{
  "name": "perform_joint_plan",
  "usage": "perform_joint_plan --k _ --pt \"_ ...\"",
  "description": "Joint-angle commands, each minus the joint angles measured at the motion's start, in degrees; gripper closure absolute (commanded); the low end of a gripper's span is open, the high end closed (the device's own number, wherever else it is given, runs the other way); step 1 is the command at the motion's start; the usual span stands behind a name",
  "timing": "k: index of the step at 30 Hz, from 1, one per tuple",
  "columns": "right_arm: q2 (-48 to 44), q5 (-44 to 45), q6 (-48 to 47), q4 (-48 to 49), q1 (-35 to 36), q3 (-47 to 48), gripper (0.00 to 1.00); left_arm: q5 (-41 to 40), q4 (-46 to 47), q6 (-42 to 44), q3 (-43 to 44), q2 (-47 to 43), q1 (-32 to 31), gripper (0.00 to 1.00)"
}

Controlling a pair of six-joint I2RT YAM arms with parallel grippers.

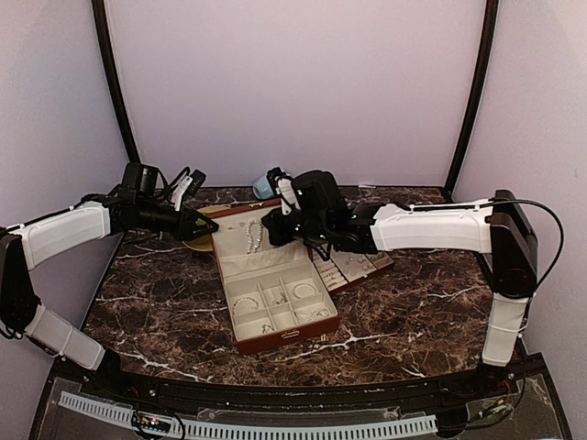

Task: Organize the mixed jewelry
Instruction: Hang the necklace on the necklace hanger.

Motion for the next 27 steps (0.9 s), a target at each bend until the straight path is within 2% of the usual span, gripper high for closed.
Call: perform_joint_plan --k 1,12,27 --pt "0.2 1.7 1.4 -0.5 0.1 3.7 1.00 4.4 -0.8 -1.0 1.3 -1.6 -0.5 0.96" --pt "3.7 0.9 1.5 -4.6 -0.3 8.7 1.00 4.6 -0.8 -1.0 1.4 -1.8 -0.5 0.96" --pt "3.1 3.3 3.2 -5.4 -0.9 7.5 1.00 4.6 -0.8 -1.0 1.2 -1.8 -0.5 0.96"
